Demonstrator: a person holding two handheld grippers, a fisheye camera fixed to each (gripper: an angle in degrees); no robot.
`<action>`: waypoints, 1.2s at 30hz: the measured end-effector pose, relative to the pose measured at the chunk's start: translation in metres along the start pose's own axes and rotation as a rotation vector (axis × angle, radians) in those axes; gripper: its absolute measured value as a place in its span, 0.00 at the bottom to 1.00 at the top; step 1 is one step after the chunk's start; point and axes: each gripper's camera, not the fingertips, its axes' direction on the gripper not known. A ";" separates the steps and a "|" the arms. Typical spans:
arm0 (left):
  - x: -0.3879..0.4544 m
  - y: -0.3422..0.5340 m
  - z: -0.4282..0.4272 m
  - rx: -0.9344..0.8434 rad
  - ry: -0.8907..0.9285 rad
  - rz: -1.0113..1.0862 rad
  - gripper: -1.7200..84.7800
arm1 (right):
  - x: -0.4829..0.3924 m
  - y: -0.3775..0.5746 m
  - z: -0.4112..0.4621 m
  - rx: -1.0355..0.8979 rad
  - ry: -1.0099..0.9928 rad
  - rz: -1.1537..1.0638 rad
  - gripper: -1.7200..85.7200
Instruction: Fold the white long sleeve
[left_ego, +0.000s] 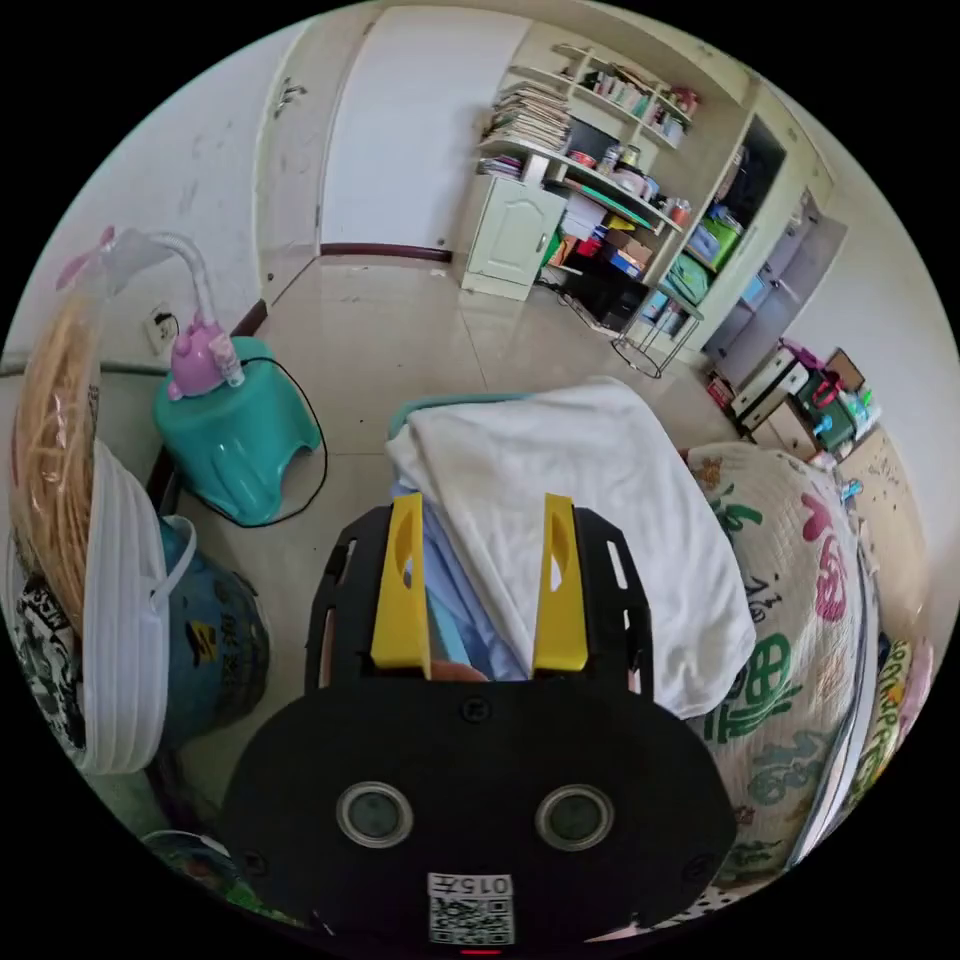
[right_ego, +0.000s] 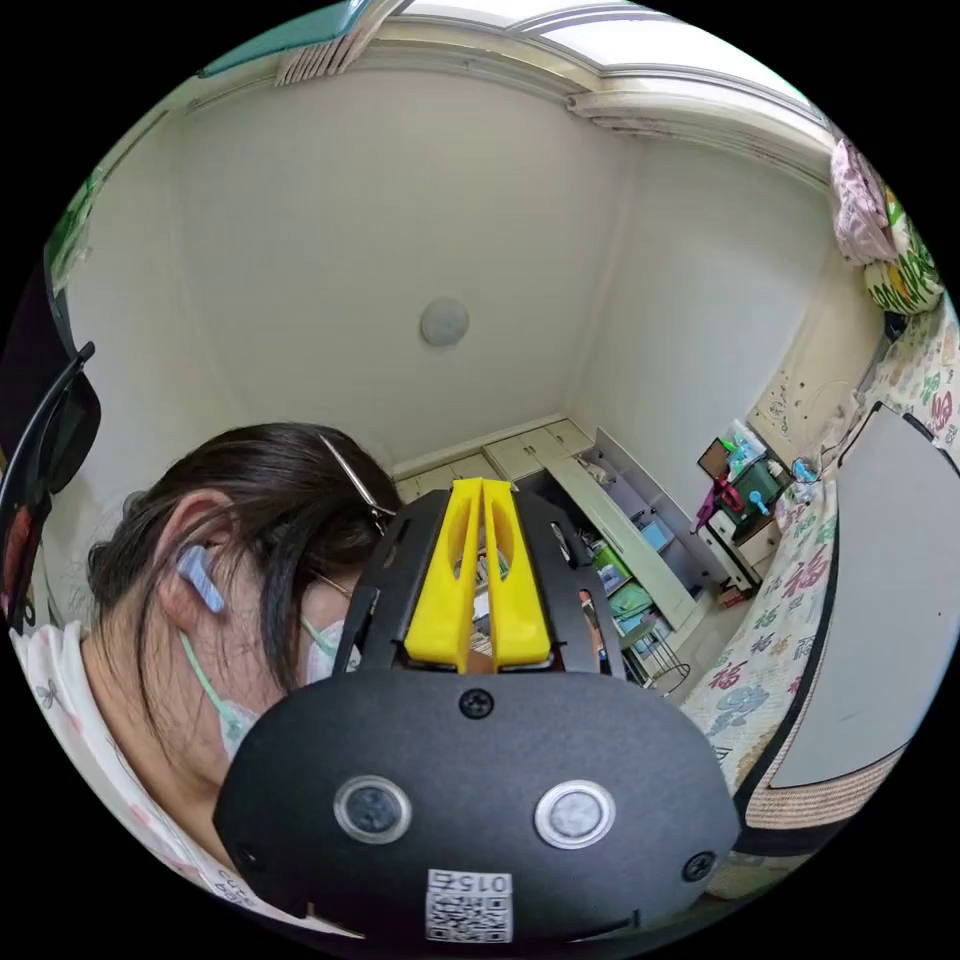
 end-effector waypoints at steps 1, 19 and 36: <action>-0.005 -0.008 0.000 0.001 0.047 -0.050 0.21 | -0.008 0.001 -0.011 -0.006 -0.020 0.004 0.01; 0.005 0.024 -0.172 0.270 0.389 0.182 0.05 | 0.070 0.056 -0.093 -0.164 0.036 -0.040 0.02; 0.254 0.280 -0.484 0.525 1.567 0.818 0.05 | 0.419 0.098 0.002 -0.501 0.247 -0.071 0.13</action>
